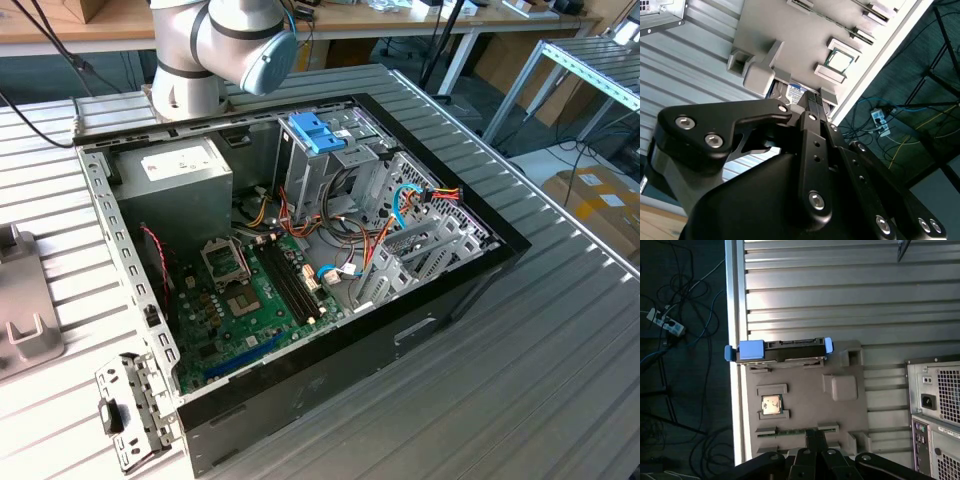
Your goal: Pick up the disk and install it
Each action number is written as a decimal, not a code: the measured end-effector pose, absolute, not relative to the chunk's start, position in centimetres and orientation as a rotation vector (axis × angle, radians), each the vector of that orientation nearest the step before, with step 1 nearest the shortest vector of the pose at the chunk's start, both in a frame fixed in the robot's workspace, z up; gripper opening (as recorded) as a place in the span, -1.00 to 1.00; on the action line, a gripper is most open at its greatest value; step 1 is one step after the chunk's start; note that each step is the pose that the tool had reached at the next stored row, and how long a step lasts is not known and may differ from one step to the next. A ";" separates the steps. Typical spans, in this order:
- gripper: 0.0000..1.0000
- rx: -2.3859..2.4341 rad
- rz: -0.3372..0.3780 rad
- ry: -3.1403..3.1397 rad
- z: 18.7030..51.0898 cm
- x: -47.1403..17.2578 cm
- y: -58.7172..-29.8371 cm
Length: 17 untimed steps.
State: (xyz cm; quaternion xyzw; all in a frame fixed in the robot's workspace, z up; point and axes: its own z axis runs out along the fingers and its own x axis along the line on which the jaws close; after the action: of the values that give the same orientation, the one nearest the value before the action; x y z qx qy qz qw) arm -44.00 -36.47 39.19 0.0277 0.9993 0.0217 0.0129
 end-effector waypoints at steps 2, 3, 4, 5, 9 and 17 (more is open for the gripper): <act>-0.79 0.068 0.068 3.115 39.2 -44.0 -36.5; -0.79 0.058 0.068 3.115 39.2 -44.0 -36.5; -0.79 0.043 0.068 3.115 39.2 -44.0 -36.5; -0.79 0.030 0.068 3.116 39.2 -44.0 -36.5; -0.79 -0.032 0.069 3.117 39.2 -44.0 -36.5; -0.79 -0.119 0.070 3.116 39.2 -44.0 -36.5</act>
State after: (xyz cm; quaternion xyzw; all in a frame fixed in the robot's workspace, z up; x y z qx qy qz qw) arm -44.00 -36.47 39.19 -0.0381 0.9990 0.0224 0.0114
